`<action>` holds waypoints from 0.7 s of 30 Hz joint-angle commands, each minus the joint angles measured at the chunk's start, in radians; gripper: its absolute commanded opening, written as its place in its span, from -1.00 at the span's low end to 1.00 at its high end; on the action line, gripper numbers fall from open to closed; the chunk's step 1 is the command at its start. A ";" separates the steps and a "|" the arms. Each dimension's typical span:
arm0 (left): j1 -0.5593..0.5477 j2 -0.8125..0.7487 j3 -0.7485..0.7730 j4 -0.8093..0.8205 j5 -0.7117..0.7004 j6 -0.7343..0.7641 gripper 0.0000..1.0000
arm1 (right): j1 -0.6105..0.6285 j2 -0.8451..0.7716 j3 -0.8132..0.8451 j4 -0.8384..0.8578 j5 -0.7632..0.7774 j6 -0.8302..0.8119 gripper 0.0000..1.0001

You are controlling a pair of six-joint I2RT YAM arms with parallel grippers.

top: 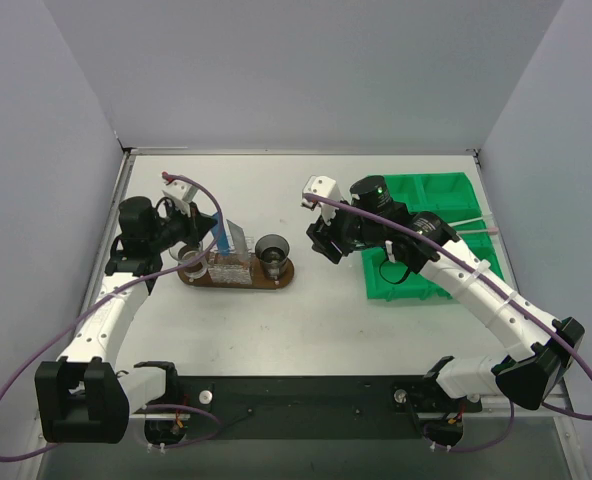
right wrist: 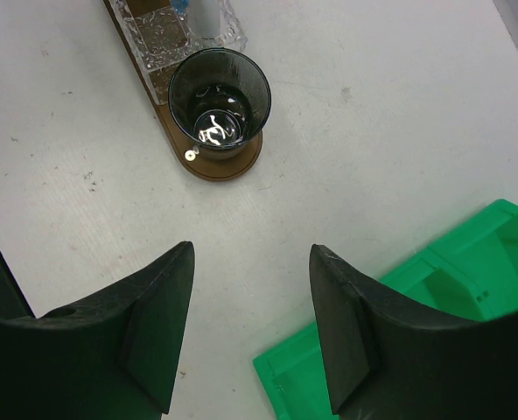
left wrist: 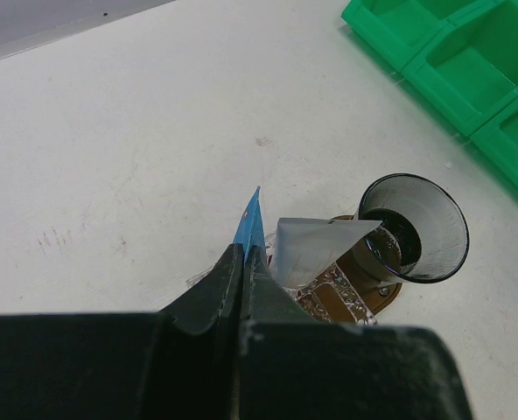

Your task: Prepare toiletry sets of a toothbrush and toothpaste on the tray

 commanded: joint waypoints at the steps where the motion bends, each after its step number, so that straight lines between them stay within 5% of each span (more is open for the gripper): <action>1: -0.006 0.004 -0.002 0.087 0.031 0.013 -1.00 | -0.009 -0.007 -0.010 0.025 -0.021 -0.005 0.01; 21: -0.011 0.042 -0.053 0.136 0.047 0.040 -1.00 | -0.009 0.007 -0.009 0.025 -0.023 -0.007 0.01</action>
